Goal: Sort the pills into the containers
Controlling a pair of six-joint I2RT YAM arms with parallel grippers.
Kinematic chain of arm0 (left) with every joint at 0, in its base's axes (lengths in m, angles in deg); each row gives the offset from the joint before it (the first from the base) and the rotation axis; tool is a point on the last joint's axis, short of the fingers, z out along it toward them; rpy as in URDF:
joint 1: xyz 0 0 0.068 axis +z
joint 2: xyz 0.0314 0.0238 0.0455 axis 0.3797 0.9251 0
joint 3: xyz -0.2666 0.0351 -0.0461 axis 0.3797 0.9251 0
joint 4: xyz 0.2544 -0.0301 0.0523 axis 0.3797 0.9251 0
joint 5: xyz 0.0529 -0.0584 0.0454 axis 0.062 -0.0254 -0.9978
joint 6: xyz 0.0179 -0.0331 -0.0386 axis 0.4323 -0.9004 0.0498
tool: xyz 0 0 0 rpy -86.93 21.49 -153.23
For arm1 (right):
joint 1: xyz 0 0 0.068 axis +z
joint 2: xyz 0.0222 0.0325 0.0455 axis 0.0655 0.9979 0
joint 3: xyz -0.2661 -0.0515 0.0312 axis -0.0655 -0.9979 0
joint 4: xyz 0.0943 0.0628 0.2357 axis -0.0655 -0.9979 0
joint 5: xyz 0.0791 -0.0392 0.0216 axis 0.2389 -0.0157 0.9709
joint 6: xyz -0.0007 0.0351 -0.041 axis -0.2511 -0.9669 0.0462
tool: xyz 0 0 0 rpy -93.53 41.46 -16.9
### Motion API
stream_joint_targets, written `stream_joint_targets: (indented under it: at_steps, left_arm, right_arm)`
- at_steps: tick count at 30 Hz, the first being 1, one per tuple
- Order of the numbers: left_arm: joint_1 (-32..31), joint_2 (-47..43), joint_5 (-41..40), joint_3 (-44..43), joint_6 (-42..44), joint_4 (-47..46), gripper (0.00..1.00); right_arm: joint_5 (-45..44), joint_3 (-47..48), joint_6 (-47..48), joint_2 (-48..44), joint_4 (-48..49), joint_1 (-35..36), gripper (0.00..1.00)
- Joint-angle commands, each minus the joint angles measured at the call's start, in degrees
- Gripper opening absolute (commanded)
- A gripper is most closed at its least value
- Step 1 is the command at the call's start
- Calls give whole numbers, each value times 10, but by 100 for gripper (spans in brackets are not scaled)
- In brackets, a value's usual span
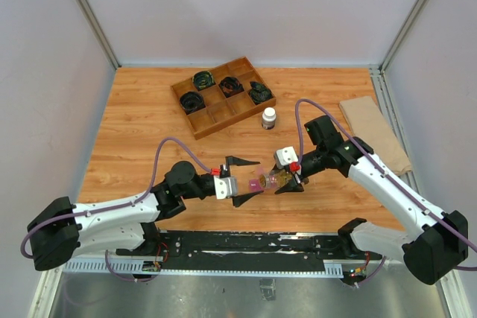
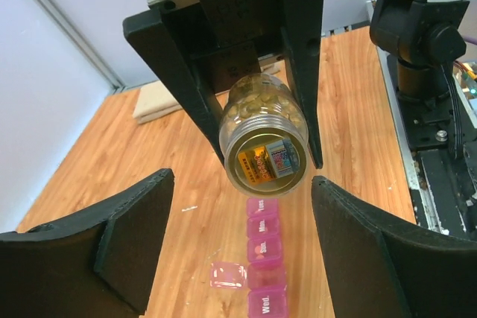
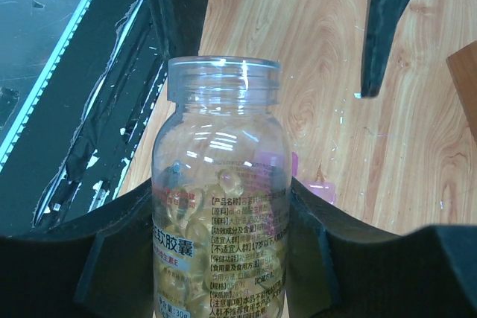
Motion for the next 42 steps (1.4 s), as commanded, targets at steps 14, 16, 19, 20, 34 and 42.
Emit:
stream_joint_targets:
  at_steps: [14, 16, 19, 20, 34, 42]
  left_arm:
    - [1, 33, 50, -27, -25, -23, 70]
    - [1, 35, 51, -23, -31, -37, 70]
    - [0, 39, 50, -21, -39, -57, 70]
    - [0, 41, 47, -21, -43, -64, 69]
    - [1, 58, 24, -26, -84, -77, 28]
    - [0, 66, -41, -31, -301, -102, 0]
  right_arm:
    - [16, 21, 16, 8, -15, -4, 1]
    - [16, 21, 16, 10, -15, -4, 1]
    - [16, 21, 16, 14, -15, -4, 1]
    - [16, 21, 15, 14, -15, -4, 1]
    - [11, 21, 14, 15, -13, -4, 1]
    - [-50, 22, -73, 26, 48, -4, 1]
